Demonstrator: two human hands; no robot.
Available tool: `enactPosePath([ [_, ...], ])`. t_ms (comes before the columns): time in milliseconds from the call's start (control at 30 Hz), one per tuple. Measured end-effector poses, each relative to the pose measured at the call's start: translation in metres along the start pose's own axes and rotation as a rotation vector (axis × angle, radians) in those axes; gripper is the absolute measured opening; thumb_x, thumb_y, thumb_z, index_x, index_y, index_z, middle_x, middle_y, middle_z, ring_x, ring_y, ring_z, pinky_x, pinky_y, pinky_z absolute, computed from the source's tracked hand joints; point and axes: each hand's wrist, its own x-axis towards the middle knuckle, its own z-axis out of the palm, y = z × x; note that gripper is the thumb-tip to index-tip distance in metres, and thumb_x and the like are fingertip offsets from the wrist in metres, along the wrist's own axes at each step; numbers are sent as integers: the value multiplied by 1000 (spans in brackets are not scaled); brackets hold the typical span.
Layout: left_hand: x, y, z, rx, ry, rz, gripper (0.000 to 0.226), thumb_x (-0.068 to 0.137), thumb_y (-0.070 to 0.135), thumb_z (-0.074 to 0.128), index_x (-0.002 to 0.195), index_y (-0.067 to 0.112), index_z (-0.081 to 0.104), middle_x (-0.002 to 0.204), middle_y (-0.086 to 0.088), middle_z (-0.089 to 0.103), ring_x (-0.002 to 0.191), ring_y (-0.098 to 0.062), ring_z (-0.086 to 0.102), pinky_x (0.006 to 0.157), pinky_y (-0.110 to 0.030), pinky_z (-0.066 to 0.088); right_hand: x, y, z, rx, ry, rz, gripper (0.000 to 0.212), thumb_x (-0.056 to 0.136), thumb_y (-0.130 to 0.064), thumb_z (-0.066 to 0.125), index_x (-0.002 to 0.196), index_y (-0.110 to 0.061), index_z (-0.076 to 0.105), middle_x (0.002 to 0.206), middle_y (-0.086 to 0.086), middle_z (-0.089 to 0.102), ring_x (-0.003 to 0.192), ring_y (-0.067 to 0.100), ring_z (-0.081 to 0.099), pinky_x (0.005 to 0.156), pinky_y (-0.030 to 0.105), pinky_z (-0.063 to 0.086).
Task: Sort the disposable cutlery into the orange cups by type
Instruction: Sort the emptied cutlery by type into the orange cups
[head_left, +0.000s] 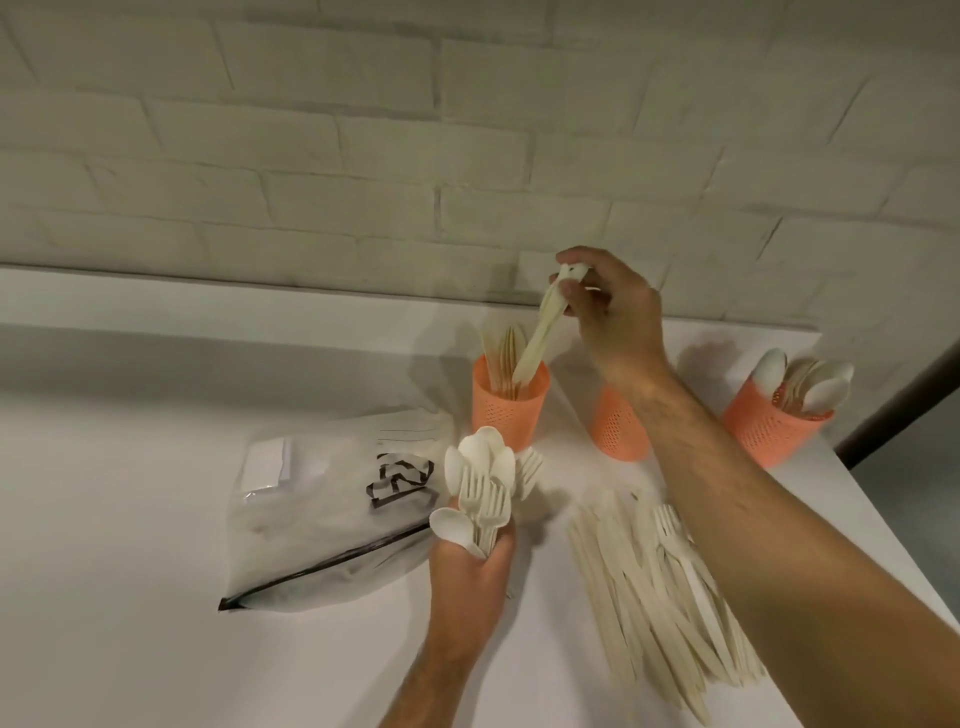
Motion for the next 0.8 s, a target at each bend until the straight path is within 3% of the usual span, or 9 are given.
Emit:
enactPosePath([
  [100, 1, 0, -2, -21, 2, -40, 8, 88, 13, 69, 86, 5, 70, 68, -5, 70, 61, -6, 64, 59, -11, 46, 0, 19, 15, -195, -107, 20, 26, 94, -8, 64, 117, -20, 69, 103, 3, 75, 96, 15, 70, 90, 34, 56],
  [200, 3, 2, -3, -88, -8, -65, 3, 88, 10, 70, 89, 7, 70, 67, -3, 70, 59, -12, 67, 60, -18, 52, -5, 36, 25, -421, -313, 90, 31, 96, -21, 64, 127, -23, 66, 123, 4, 69, 116, 22, 62, 103, 36, 46],
  [267, 3, 2, -4, -117, -28, -67, 4, 88, 8, 69, 92, 7, 69, 65, -2, 68, 56, -15, 65, 57, -25, 53, -9, 41, 26, -588, -404, 95, 39, 98, -30, 60, 137, -29, 58, 141, 3, 58, 133, 26, 47, 112, 41, 34],
  [333, 3, 3, -6, -121, -62, -69, 2, 90, 7, 67, 91, 9, 68, 61, -2, 64, 53, -15, 61, 51, -30, 51, -14, 35, 22, -623, -347, 35, 44, 100, -33, 57, 143, -32, 50, 155, -3, 42, 145, 27, 29, 114, 46, 24],
  [367, 4, 4, -8, -120, -81, -78, 3, 91, 8, 66, 89, 9, 68, 59, -4, 61, 52, -15, 59, 47, -29, 49, -18, 27, 19, -592, -281, -15, 42, 100, -30, 57, 142, -31, 52, 155, -4, 42, 143, 27, 29, 112, 47, 26],
  [433, 4, 6, -11, -122, -104, -119, 11, 92, 14, 65, 84, 6, 66, 56, -7, 58, 52, -17, 56, 42, -28, 43, -29, 10, 8, -409, -243, -44, 35, 97, -12, 58, 127, -27, 64, 139, -4, 58, 129, 23, 48, 106, 42, 41],
  [533, 3, 10, -15, -196, -132, -193, 16, 93, 26, 65, 84, 12, 66, 64, -9, 61, 54, -24, 50, 44, -28, 36, -53, -12, -17, -86, -577, 185, 42, 91, 5, 60, 117, -27, 69, 120, -15, 67, 106, 15, 65, 88, 23, 54],
  [633, -1, 21, -16, -299, -212, -204, 11, 94, 26, 63, 85, 22, 67, 70, -10, 62, 51, -23, 49, 48, -28, 34, -79, -13, -33, 27, -797, 316, 44, 85, -4, 75, 120, -31, 70, 113, -22, 68, 101, 8, 68, 86, 26, 58],
  [800, -9, 40, -10, -435, -313, -256, 24, 91, 26, 60, 112, 14, 62, 77, -12, 66, 55, -25, 60, 53, -32, 51, -98, -1, -36, 308, -671, 319, 33, 75, 3, 81, 105, -6, 70, 109, 9, 74, 95, 21, 71, 87, 28, 56],
])
